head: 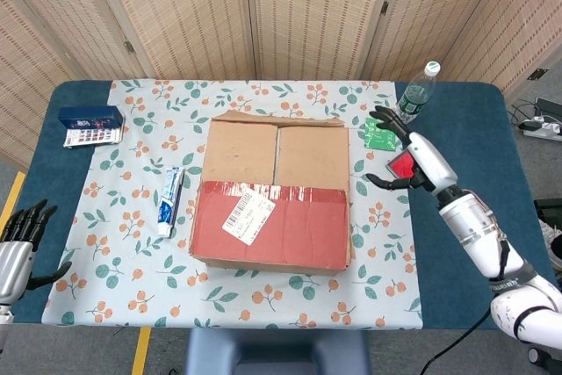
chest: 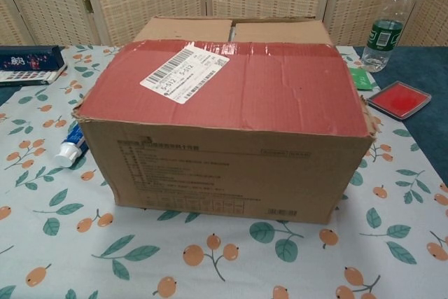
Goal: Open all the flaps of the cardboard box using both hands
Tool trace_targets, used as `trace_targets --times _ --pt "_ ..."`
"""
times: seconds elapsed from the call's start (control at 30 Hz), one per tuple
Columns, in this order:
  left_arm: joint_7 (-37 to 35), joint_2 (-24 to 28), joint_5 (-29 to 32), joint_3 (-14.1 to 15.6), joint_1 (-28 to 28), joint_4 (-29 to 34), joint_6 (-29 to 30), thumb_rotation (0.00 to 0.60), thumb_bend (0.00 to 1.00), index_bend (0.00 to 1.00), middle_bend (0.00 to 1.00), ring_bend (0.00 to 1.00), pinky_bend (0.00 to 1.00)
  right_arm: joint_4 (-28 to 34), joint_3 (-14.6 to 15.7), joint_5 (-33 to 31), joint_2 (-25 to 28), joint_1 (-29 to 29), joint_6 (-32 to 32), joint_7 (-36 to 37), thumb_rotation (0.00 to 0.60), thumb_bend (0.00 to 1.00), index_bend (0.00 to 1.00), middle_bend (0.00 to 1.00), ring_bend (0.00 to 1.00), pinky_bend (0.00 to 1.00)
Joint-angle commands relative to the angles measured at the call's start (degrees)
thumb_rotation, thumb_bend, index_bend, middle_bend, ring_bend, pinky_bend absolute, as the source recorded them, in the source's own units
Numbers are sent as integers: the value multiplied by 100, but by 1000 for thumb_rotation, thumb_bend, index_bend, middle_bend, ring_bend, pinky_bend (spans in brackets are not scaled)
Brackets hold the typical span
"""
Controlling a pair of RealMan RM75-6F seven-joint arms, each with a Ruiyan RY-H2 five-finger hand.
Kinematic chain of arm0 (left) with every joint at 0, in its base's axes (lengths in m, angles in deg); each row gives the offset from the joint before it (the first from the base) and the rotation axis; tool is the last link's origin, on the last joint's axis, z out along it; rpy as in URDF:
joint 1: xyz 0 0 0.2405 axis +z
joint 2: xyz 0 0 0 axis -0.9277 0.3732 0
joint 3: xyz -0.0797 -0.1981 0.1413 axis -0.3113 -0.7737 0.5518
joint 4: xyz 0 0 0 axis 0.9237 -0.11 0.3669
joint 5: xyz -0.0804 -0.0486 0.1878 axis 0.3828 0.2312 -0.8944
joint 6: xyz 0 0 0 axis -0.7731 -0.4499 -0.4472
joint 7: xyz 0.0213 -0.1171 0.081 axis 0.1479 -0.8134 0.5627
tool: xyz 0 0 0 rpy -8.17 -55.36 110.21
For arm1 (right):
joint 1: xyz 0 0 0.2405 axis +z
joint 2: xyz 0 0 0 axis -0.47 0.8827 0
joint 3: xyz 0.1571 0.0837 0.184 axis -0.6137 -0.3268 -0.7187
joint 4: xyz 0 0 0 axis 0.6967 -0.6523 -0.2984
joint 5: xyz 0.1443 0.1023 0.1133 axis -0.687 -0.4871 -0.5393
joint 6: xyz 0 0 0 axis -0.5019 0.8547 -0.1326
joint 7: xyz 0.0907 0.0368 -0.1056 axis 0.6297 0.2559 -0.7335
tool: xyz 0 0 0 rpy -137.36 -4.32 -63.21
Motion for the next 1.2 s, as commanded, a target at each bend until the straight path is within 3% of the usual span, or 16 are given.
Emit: trace_targets --times 0.03,0.23,0.5,1.2 --pt "6 2 -2 8 -9 -4 -7 600 259 0 0 0 0 -195 280 501 -199 -98 54 665 600 302 88 55 138 97" --pt "-19 16 -3 15 15 -4 56 600 259 0 0 0 0 -853 541 1289 -911 -55 588 2438 600 302 88 81 175 190" --pt "-60 34 51 8 36 -28 80 600 259 0 0 0 0 -1633 1042 1787 -1521 194 800 4499 600 302 89 104 198 216" --pt "10 7 119 -10 16 -50 62 600 259 0 0 0 0 -1731 1510 1641 -1666 429 948 5325 600 302 97 114 200 219"
